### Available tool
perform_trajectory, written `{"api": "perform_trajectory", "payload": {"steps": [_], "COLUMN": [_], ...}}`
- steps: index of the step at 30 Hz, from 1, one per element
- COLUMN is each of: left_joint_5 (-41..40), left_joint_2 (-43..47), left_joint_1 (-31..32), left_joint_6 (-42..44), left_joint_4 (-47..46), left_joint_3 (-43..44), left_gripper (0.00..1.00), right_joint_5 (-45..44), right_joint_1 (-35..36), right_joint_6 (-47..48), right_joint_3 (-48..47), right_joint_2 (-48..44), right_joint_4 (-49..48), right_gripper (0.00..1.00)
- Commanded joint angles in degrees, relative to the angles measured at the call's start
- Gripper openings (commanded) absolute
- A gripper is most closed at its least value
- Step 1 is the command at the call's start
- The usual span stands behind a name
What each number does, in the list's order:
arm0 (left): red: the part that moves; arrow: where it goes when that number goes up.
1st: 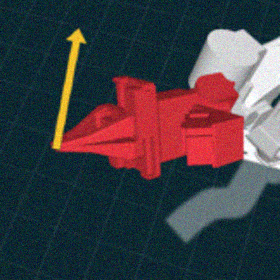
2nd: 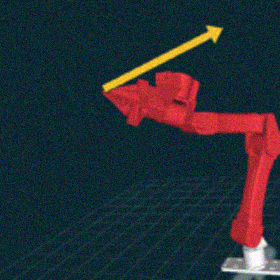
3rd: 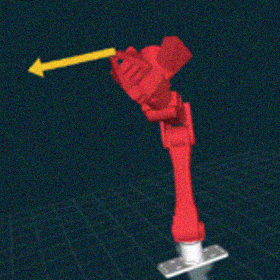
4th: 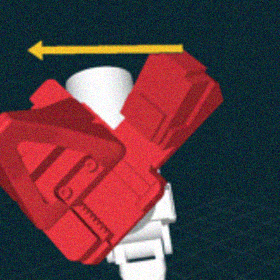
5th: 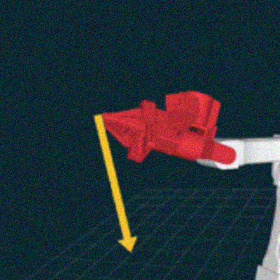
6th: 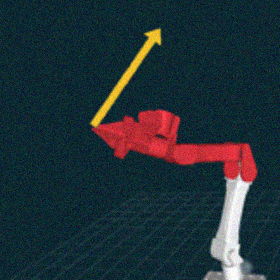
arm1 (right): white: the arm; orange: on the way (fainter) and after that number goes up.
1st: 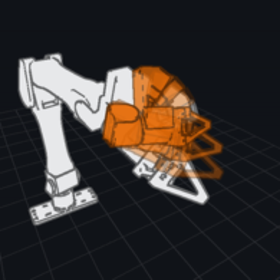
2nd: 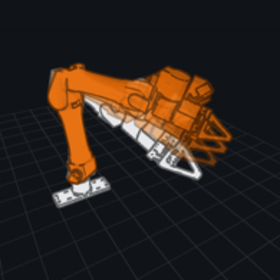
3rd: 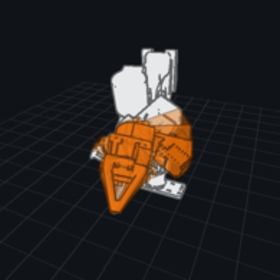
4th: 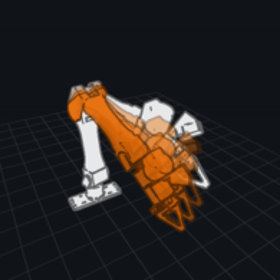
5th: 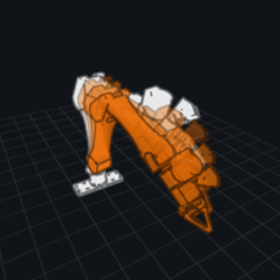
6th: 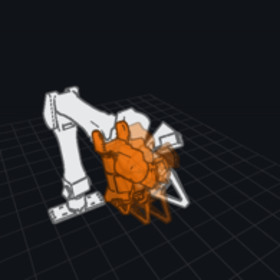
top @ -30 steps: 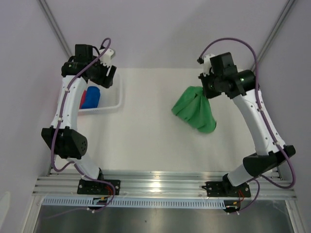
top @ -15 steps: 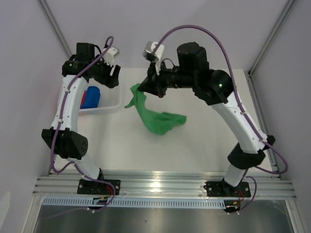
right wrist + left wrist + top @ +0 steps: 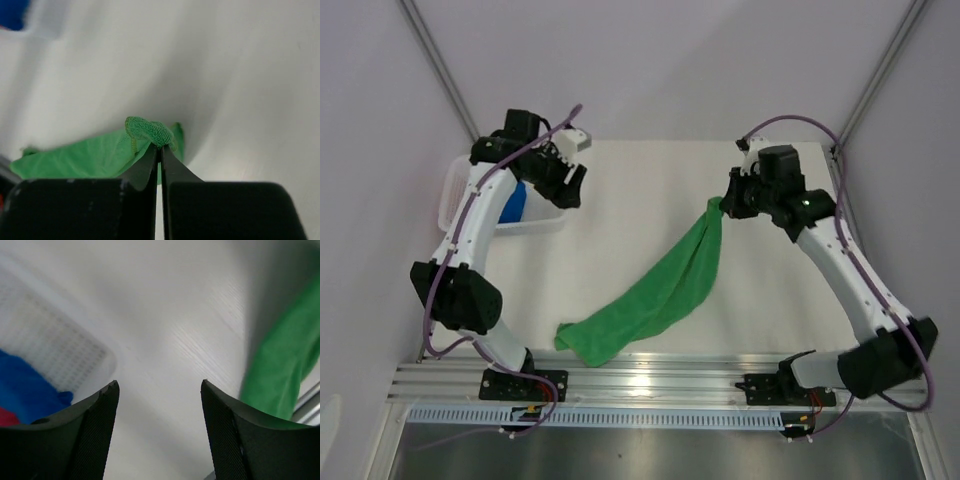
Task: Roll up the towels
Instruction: Move the towel to the center of the board
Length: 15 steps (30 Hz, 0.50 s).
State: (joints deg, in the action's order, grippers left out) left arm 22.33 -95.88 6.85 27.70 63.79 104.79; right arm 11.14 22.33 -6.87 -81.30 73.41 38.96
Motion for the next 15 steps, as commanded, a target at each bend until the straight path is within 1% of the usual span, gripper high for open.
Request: {"api": "perform_trajectory", "payload": {"steps": [1,2,3,4,5,7,8,9,12,13,14,15], "left_joint_5": [6.76,7.37,8.69,9.66,10.62,12.3,12.39,12.48,13.01,11.44,10.12,8.63], "left_joint_2": [3.32,3.67,4.03,4.38,5.25,6.57,7.62,7.72,6.76,6.49,6.32,6.14], "left_joint_1": [6.23,8.77,9.84,11.5,12.21,13.88,15.98,17.04,22.05,25.28,27.06,28.64], "left_joint_6": [6.3,7.79,8.76,10.77,11.84,13.43,13.26,12.91,12.38,12.29,12.29,11.68], "left_joint_4": [5.45,6.43,7.48,8.36,10.02,10.3,8.91,8.37,5.74,4.77,3.55,-0.03], "left_joint_3": [-4.76,-7.56,-8.8,-12.56,-13.99,-17.84,-20.83,-21.99,-29.88,-31.39,-36.54,-38.24], "left_gripper": [0.69,0.69,0.68,0.67,0.66,0.65,0.65,0.68,0.73,0.74,0.74,0.75], "right_joint_5": [-9.12,-8.07,-8.06,-7.45,-6.31,-6.3,-6.39,-6.04,-3.76,-3.49,-3.32,-3.05], "right_joint_1": [-5.7,-6.06,-6.15,-6.24,-6.42,-7.12,-8.25,-9.05,-11.25,-11.43,-11.52,-11.52], "right_joint_6": [-7.18,-7.1,-7.19,-7.62,-8.06,-9.2,-9.64,-9.91,-9.65,-9.39,-8.95,-8.69], "right_joint_3": [7.09,8.42,9.57,10.71,12.63,14.23,15.37,15.81,17.57,17.92,18.28,18.98], "right_joint_2": [7.27,8.06,8.76,9.47,9.56,10.52,10.96,11.58,12.99,13.16,13.25,13.25], "right_joint_4": [0.33,-0.19,-1.68,-2.65,-4.58,-6.17,-6.7,-7.31,-8.55,-8.72,-8.99,-9.16], "right_gripper": [0.0,0.0,0.0,0.0,0.0,0.0,0.0,0.0,0.0,0.0,0.0,0.0]}}
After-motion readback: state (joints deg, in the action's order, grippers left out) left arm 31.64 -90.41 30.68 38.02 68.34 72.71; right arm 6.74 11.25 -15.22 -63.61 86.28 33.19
